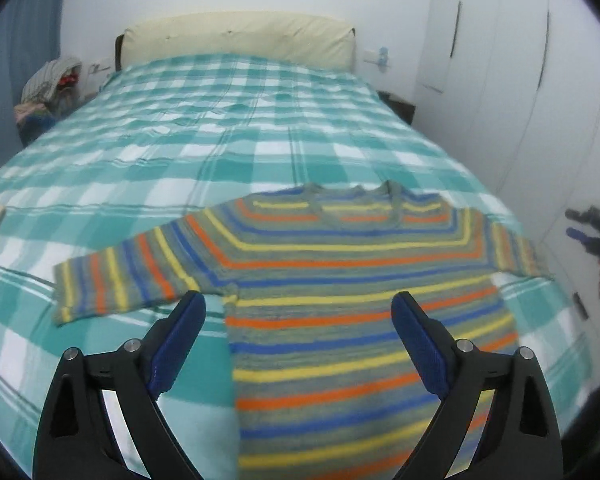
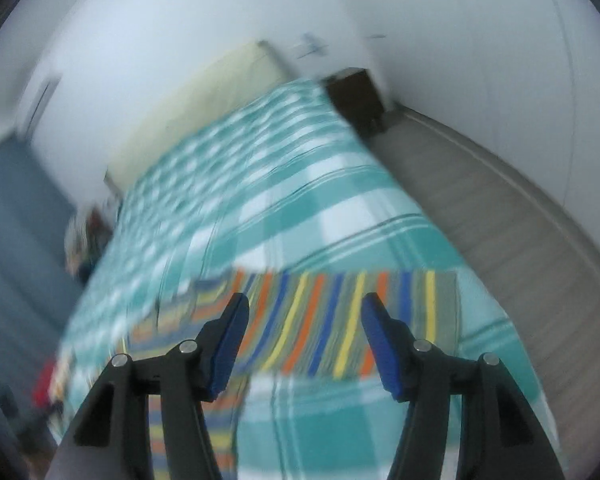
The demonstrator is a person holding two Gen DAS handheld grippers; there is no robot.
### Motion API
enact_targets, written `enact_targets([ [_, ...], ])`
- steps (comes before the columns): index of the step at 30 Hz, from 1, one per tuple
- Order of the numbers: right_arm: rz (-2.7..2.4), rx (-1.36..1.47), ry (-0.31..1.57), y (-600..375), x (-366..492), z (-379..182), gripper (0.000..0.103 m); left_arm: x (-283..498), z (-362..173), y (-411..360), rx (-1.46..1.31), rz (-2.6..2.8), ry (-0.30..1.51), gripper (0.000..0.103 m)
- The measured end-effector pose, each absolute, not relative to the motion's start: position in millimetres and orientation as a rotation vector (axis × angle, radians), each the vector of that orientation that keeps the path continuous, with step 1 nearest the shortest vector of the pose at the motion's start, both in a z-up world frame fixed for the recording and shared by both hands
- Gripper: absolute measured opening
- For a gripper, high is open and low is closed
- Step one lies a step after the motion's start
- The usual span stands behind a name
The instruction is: Fold small clothes
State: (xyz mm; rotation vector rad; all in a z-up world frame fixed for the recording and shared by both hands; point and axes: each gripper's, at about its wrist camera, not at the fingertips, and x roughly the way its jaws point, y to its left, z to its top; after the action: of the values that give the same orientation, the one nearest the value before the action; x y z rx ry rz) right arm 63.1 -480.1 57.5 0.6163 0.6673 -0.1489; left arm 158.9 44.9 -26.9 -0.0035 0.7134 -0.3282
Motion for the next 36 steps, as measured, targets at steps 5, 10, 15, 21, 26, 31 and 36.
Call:
enact_targets([
  [5, -0.238, 0.763, 0.778, -541, 81, -5, 0.058, 172, -73, 49, -0.037, -0.305, 0.846, 0.095],
  [10, -0.250, 0.866, 0.832, -582, 81, -40, 0.058, 170, -77, 41, 0.019, -0.307, 0.824, 0.095],
  [15, -0.227, 0.897, 0.887, -586, 90, -55, 0.054, 171, -83, 29, 0.044, -0.338, 0.841, 0.095],
  [21, -0.227, 0.869, 0.967, -581, 94, -66, 0.046, 166, -88, 18, 0.099, -0.360, 0.852, 0.095],
  [26, -0.218, 0.903, 0.963, -584, 91, -75, 0.004, 167, -90, 18, 0.099, -0.356, 0.863, 0.095],
  [31, -0.266, 0.939, 0.829, -593, 71, -53, 0.003, 167, -89, 24, 0.081, -0.337, 0.859, 0.095],
  [36, -0.362, 0.784, 0.856, -571, 78, -41, 0.003, 168, -88, 29, 0.073, -0.321, 0.862, 0.095],
])
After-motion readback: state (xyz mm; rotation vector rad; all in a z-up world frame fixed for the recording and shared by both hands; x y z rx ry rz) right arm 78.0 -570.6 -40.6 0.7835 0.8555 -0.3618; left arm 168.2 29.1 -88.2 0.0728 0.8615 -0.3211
